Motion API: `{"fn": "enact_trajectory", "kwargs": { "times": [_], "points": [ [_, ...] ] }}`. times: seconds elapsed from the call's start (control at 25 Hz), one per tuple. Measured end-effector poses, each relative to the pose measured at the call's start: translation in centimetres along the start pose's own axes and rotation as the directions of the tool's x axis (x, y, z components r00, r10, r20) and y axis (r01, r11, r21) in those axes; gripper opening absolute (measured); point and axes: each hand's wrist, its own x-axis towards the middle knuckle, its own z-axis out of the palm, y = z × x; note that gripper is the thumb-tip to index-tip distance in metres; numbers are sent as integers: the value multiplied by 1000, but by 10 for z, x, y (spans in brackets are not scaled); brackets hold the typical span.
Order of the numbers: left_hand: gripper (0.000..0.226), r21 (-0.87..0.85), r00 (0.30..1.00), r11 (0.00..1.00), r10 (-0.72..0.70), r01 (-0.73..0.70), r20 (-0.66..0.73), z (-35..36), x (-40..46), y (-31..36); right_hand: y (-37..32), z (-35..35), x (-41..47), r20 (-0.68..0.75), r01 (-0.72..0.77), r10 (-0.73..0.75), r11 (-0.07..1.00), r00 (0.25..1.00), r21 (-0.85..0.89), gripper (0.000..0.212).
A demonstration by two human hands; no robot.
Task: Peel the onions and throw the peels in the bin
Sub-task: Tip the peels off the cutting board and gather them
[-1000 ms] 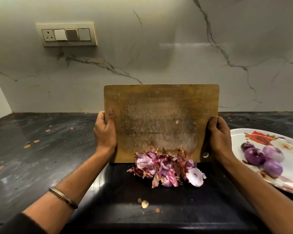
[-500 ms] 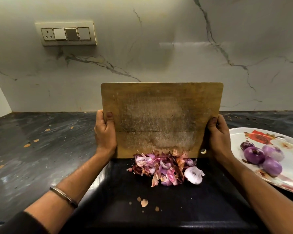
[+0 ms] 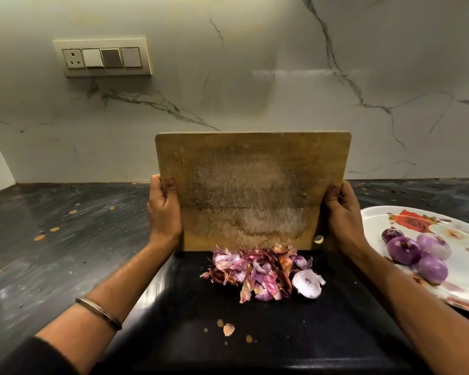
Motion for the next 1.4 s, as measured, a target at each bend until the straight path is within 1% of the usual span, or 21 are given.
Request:
{"fn": "enact_trajectory", "kwargs": {
  "times": [0.04, 0.16, 0.24, 0.32, 0.44, 0.56, 0.64, 0.72, 0.84, 1.04, 1.2, 1.32, 1.4],
  "points": [
    [22, -7, 1000, 1000, -19, 19, 6, -1, 0, -1, 1, 0, -1, 5, -5, 5, 1000, 1000, -2, 20],
    [23, -10, 1000, 1000, 4, -4, 0, -2, 1, -5, 2, -1, 0, 8, 15, -14, 1000, 1000, -14, 19],
    [22, -39, 1000, 999, -16, 17, 7, -2, 0, -4, 2, -2, 0, 25, -3, 2, 1000, 1000, 2, 19],
    [19, -67, 999, 997, -27, 30, 40, -2, -3, -4, 4, -4, 1, 42, -29, 28, 999, 999, 23, 20],
    [11, -144, 993, 988, -41, 57, 111, -2, -9, -3, 6, -7, 2, 70, -34, 34, 999, 997, -2, 21],
    [10, -215, 986, 972, -61, 93, 152, -4, -4, 5, 3, -8, 5, 49, -25, 26, 1000, 998, -14, 19],
    [17, -209, 983, 975, -40, 78, 181, -5, -2, 9, 2, -8, 7, 41, 6, -4, 999, 999, -50, 19],
    [21, -183, 979, 978, -62, 97, 192, -5, -3, 7, 5, -8, 7, 38, -6, 8, 998, 999, -57, 19],
    [20, -163, 983, 981, -72, 100, 170, -6, -4, 2, 6, -7, 5, 25, -1, 3, 997, 1000, -77, 18],
    [21, -143, 979, 984, -77, 105, 190, -6, -10, 0, 12, -8, 5, 20, 25, -23, 996, 1000, -83, 19],
    [18, -129, 979, 981, -126, 147, 159, -4, -15, -10, 25, -7, 5, 24, 4, -1, 993, 1000, -114, 16],
    [22, -117, 979, 977, -162, 176, 120, 2, -12, -14, 32, -4, 8, -17, 22, -25, 992, 1000, -123, 16],
    [25, -79, 979, 980, -174, 183, 105, 4, -2, -15, 33, -1, 19, -52, 36, -45, 986, 998, -163, 16]
  ]
}}
